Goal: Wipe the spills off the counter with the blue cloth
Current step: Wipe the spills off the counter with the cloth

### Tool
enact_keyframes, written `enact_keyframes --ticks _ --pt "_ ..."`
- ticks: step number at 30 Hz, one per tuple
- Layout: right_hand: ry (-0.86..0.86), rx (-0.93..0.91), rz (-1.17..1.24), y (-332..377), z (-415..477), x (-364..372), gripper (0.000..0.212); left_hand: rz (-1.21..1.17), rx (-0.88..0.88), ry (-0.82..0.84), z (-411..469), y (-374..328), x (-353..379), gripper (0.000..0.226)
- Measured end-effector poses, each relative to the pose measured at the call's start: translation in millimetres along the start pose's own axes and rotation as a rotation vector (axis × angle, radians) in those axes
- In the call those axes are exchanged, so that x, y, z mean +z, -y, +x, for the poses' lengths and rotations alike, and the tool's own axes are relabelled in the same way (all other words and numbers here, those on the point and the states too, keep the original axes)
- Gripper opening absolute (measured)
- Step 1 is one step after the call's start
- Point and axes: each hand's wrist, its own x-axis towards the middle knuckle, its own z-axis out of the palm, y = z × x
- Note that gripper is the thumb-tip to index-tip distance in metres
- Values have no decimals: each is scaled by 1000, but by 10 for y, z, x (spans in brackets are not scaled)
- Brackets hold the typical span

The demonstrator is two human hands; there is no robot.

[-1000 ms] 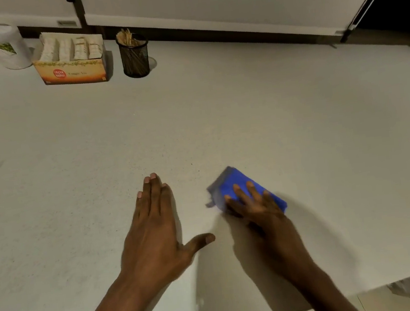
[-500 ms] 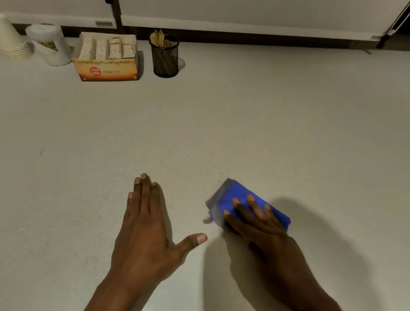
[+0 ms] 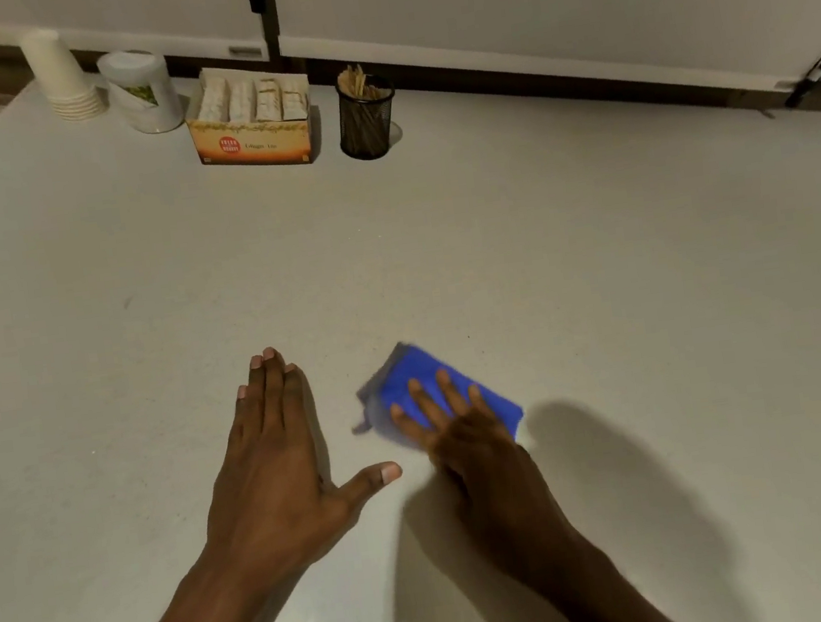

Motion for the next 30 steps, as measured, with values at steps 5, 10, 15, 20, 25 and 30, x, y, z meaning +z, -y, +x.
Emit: enact_keyframes --ticks 5,10,15,20,25,30 --pt "-45 -62 -10 27 -216 -102 81 18 -17 17 -19 80 -21 152" --pt "225 -175 -266 60 460 101 87 21 -57 54 2 63 -26 157" --pt "-142 11 -25 -553 726 -131 83 35 -46 70 -6 74 -58 155" --pt "-381 381 150 -1249 993 -638 54 -10 -38 66 -5 72 -103 156" --pt "-332 315 87 -824 1260 -381 61 -38 -30 44 18 108 -109 150" --pt "-65 -10 20 -86 903 187 64 -8 -57 7 223 212 -187 153"
